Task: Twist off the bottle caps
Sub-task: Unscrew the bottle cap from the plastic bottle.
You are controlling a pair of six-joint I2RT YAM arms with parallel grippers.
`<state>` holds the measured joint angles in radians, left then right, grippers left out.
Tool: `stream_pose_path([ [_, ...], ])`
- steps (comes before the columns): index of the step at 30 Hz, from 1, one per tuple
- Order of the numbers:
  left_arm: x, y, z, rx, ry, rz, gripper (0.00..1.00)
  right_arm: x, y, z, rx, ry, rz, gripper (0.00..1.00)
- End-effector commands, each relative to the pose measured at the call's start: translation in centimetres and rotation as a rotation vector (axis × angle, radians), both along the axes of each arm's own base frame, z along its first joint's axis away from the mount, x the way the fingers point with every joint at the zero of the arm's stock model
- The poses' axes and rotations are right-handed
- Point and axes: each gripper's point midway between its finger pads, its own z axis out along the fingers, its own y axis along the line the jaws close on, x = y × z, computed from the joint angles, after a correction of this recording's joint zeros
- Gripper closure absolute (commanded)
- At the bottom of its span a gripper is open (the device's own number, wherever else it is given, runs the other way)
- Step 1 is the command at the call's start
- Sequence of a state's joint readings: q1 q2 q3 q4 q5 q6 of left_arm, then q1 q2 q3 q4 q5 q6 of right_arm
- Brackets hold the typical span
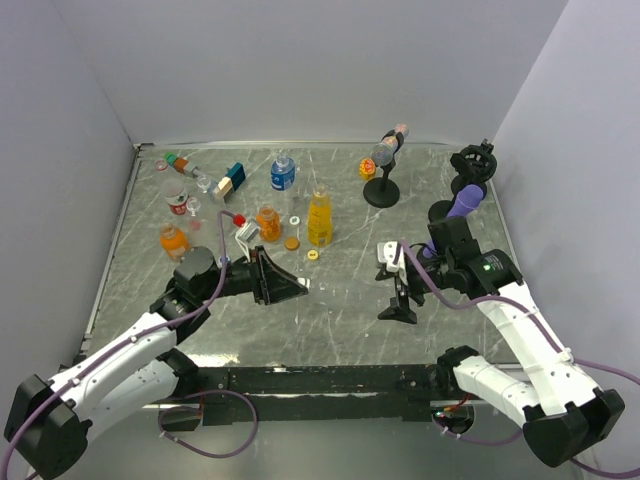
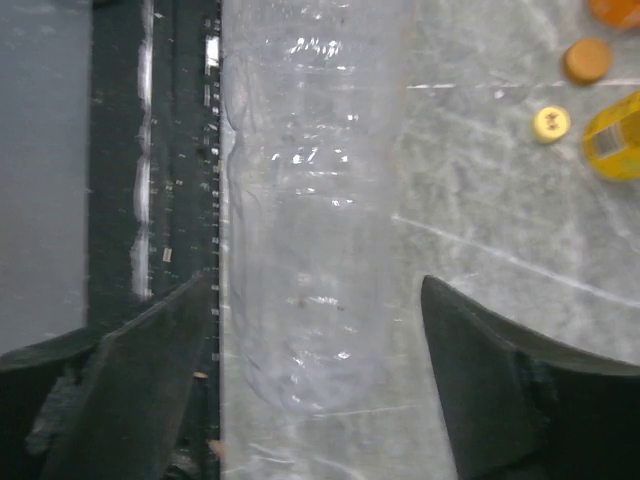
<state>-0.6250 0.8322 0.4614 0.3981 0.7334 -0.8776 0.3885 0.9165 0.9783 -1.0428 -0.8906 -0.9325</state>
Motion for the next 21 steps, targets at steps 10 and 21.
stream_pose_path([
  [10,1.1,0.0,2.7,0.070,-0.188,0.016,0.94,1.0,6.2,4.2,0.057,0.125,0.115,0.01],
  [21,1.8,-0.5,3.3,0.049,-0.197,0.041,0.95,1.6,9.3,1.8,-0.062,0.240,0.127,0.22],
])
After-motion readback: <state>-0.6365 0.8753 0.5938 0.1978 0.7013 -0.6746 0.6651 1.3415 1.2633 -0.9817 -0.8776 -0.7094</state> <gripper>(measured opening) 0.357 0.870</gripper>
